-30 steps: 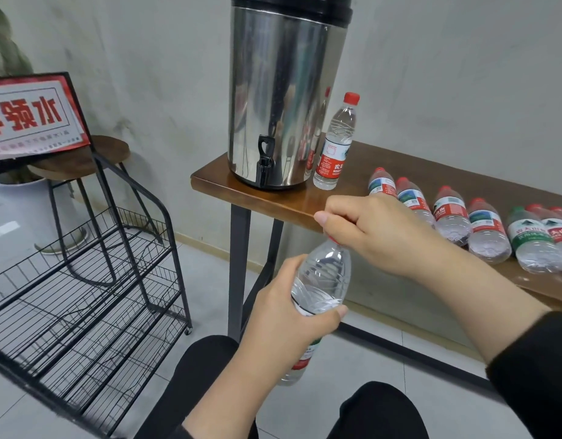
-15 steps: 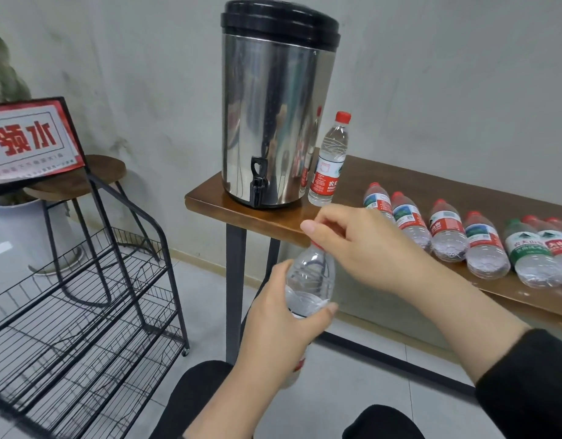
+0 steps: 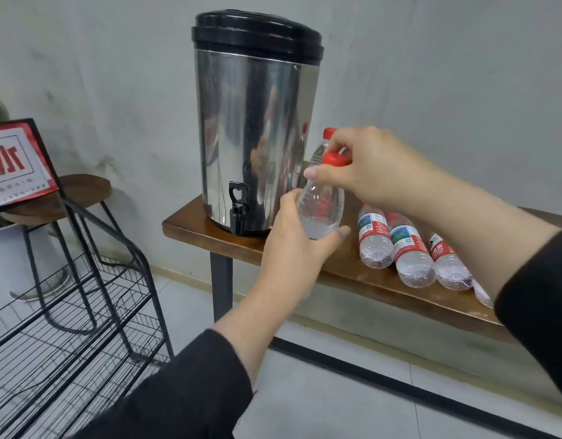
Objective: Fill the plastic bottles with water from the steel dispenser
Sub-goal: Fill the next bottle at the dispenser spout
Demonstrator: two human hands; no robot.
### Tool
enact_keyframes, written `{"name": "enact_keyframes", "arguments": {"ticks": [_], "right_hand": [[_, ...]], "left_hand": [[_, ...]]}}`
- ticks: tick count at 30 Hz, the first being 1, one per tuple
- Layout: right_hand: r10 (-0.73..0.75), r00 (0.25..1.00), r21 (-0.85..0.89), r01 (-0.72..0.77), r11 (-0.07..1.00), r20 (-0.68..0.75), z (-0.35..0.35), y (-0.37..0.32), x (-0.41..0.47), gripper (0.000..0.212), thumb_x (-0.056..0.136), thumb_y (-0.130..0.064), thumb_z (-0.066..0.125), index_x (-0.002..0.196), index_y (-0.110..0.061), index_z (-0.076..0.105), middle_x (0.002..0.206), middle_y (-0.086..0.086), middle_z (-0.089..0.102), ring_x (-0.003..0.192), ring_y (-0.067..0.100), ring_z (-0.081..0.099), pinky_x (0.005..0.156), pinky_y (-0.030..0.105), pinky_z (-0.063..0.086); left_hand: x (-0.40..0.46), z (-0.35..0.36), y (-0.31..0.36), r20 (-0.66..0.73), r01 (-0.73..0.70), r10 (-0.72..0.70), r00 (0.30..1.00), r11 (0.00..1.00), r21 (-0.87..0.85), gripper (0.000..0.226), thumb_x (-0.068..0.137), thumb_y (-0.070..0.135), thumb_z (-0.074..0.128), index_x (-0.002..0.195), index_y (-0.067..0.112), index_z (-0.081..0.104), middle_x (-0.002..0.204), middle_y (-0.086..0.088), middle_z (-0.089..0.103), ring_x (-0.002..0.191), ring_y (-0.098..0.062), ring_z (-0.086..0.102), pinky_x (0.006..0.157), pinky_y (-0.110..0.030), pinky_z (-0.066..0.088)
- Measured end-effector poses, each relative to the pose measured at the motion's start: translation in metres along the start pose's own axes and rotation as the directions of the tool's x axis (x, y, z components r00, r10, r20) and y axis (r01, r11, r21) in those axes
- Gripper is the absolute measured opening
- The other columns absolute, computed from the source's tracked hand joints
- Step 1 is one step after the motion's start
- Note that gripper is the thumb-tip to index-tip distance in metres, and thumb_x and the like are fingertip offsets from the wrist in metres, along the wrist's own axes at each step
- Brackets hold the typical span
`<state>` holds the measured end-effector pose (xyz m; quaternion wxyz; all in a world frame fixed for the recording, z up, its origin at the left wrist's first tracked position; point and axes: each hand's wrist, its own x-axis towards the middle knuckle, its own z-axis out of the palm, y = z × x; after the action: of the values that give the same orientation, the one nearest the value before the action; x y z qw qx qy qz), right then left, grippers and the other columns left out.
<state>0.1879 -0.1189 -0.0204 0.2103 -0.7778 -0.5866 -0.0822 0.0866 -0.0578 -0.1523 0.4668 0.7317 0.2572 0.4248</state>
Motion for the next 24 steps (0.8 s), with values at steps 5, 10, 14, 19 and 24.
{"name": "enact_keyframes", "arguments": {"ticks": [5,10,14,19,24], "right_hand": [[0.016,0.998,-0.053,-0.019,0.998,-0.054,0.020,0.017,0.045,0.040,0.092,-0.057,0.063,0.100,-0.017,0.059,0.088,0.001,0.058,0.087,0.024,0.053,0.064,0.033,0.034],[0.063,0.998,-0.087,-0.064,0.994,-0.020,0.036,0.038,0.080,0.046,0.094,-0.053,0.063,0.106,-0.008,0.062,0.096,0.010,0.062,0.090,0.029,0.054,0.070,0.032,0.035],[0.085,0.996,-0.077,-0.086,0.993,-0.021,0.046,0.047,0.098,0.048,0.092,-0.054,0.066,0.108,-0.010,0.063,0.099,0.009,0.064,0.093,0.029,0.058,0.074,0.033,0.042],[0.124,0.983,0.071,-0.115,0.991,-0.134,0.049,0.069,0.097,0.045,0.096,-0.059,0.055,0.095,-0.016,0.066,0.094,0.008,0.069,0.090,0.030,0.063,0.080,0.037,0.050],[0.332,0.925,0.019,-0.334,0.942,-0.184,0.054,0.119,0.072,0.049,0.102,-0.055,0.042,0.095,-0.012,0.064,0.091,0.013,0.070,0.088,0.035,0.065,0.082,0.044,0.054]], "left_hand": [[0.045,0.012,-0.040,0.002,-0.013,0.013,1.000,1.000,-0.017,0.086,0.081,0.034,0.087,0.150,0.031,0.036,0.142,0.012,0.053,0.131,-0.007,0.052,0.112,-0.033,0.046],[0.055,0.025,-0.092,-0.009,0.035,-0.034,0.999,0.997,0.065,0.074,0.088,0.034,0.079,0.149,0.040,0.037,0.138,0.017,0.056,0.125,-0.005,0.055,0.107,-0.038,0.051],[0.064,0.036,-0.102,-0.022,0.047,-0.045,0.999,0.995,0.088,0.076,0.088,0.035,0.080,0.150,0.043,0.036,0.137,0.017,0.058,0.119,-0.001,0.053,0.104,-0.031,0.050],[0.076,0.044,-0.110,-0.045,0.015,-0.011,0.999,0.994,0.106,0.075,0.087,0.032,0.080,0.149,0.041,0.039,0.136,0.022,0.057,0.115,0.005,0.050,0.102,-0.025,0.047],[0.079,0.051,-0.117,-0.078,-0.004,0.014,0.997,0.993,0.120,0.075,0.088,0.031,0.080,0.149,0.045,0.039,0.132,0.023,0.058,0.116,0.004,0.053,0.100,-0.024,0.046]]}}
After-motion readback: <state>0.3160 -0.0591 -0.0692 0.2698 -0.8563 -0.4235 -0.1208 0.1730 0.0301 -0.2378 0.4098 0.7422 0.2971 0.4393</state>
